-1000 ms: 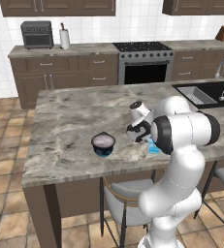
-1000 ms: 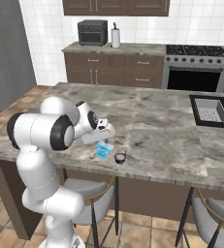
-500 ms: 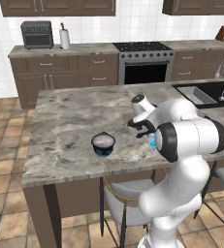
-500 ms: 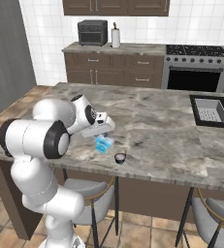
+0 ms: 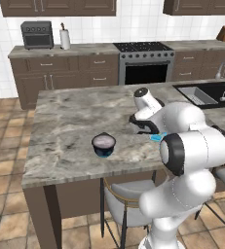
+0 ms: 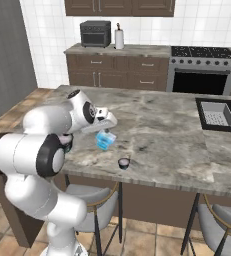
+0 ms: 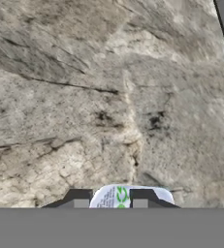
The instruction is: Stack the yogurt containers by placing the smaller containers on top of the larger containers.
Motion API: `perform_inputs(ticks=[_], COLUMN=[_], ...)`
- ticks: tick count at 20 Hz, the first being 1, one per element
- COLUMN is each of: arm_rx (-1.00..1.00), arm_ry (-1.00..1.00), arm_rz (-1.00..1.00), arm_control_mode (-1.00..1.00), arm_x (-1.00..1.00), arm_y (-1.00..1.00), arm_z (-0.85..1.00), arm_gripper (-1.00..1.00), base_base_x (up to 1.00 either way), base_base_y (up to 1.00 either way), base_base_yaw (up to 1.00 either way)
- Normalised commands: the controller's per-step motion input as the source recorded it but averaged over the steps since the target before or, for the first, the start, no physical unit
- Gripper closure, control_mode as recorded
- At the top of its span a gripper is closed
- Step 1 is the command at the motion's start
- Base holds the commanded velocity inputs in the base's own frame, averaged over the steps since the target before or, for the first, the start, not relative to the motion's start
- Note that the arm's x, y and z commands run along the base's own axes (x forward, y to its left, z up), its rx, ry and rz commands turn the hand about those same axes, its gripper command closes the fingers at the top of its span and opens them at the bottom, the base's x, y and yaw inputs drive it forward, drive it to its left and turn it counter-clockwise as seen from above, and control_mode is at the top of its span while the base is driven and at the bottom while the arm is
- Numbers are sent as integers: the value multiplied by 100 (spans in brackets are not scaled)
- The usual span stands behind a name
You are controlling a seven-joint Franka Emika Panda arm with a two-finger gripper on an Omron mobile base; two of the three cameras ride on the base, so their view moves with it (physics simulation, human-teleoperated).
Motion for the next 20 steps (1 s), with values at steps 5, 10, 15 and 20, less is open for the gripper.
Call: perform_inputs(ticks=[5,10,15,20], arm_rx=[-2,-3,-2,-6], arm_ry=[-15,-14,-9,-6], arm_rz=[0,0,0,0], arm_control_mode=[-100,-100,-100,-100], arm_x=[-20,-16,-6,-3], arm_y=[32,48,51,54], arm_z=[32,34,33,19], arm_gripper=[100,100,100,100], base_base_x=[0,0,0,0], base_base_y=[0,0,0,0], base_base_yaw=[0,0,0,0])
